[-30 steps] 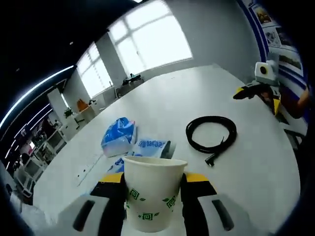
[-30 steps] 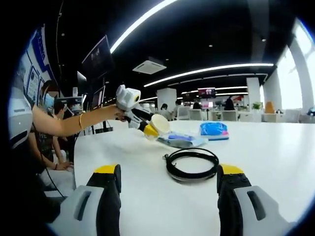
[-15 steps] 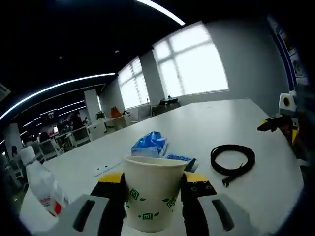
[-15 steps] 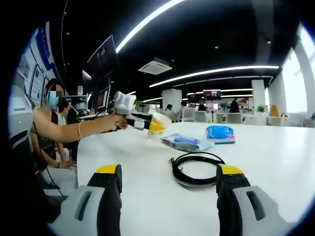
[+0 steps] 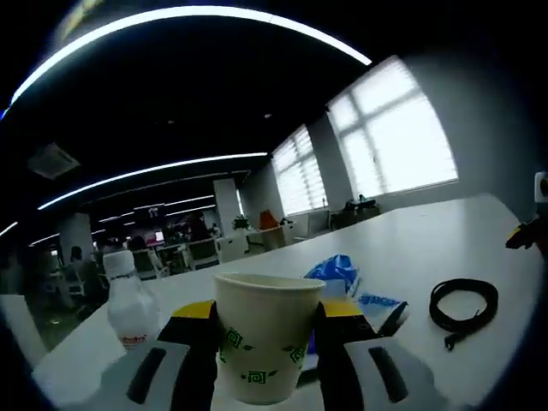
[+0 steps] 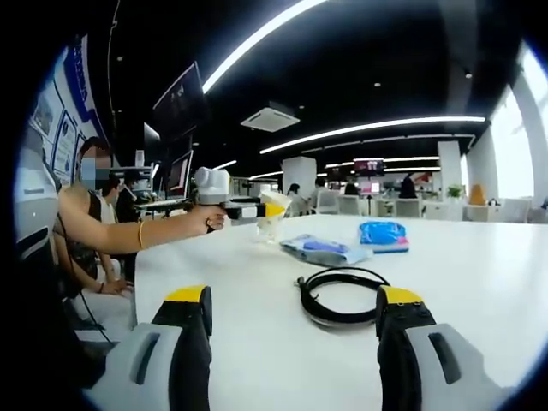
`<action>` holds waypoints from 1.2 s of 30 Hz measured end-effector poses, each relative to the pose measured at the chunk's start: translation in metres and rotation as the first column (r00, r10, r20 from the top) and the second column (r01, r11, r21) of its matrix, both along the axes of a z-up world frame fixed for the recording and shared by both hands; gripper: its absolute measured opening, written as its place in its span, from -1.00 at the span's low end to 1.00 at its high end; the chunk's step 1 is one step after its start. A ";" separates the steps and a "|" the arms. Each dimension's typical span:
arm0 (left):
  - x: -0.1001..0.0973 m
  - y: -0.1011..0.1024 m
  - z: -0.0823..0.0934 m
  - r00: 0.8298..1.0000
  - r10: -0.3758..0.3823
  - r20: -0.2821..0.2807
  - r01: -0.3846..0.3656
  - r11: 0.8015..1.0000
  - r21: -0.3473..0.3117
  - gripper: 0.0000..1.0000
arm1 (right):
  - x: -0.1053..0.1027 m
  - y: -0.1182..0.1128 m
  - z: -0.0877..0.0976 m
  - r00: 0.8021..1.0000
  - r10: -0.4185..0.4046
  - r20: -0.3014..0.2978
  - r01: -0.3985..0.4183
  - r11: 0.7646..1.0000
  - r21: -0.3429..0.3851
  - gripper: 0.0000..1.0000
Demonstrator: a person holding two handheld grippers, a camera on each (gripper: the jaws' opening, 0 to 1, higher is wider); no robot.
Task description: Arrange the tabletop items into an orderly group along one side of the table until the central work area is clear of visible clutter.
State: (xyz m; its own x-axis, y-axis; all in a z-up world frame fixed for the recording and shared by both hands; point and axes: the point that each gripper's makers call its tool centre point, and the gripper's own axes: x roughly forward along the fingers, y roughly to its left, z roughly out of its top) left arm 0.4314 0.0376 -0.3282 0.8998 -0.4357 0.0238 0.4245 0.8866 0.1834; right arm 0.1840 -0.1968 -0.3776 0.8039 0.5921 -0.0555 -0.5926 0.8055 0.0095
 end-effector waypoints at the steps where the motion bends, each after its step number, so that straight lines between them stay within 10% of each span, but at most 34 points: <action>1: 0.002 0.001 -0.001 1.000 0.002 -0.006 -0.002 1.000 -0.023 -0.14 | 0.000 -0.001 0.000 1.000 -0.001 0.001 0.001 1.000 0.000 0.51; 25: 0.029 0.022 0.013 0.986 0.159 0.046 -0.152 0.979 -0.136 -0.16 | -0.005 0.002 0.001 1.000 0.023 0.000 -0.023 0.999 0.038 0.50; 36: 0.048 0.033 -0.010 0.974 0.225 -0.002 -0.222 0.959 -0.177 -0.17 | -0.004 0.001 -0.001 1.000 0.017 0.001 -0.017 0.999 0.048 0.48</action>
State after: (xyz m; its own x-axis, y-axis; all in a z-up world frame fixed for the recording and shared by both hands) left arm 0.4793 0.0702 -0.3379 0.9725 -0.2109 0.0990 0.2096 0.9775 0.0233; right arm 0.1797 -0.1958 -0.3789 0.7938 0.6076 -0.0265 -0.6061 0.7939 0.0479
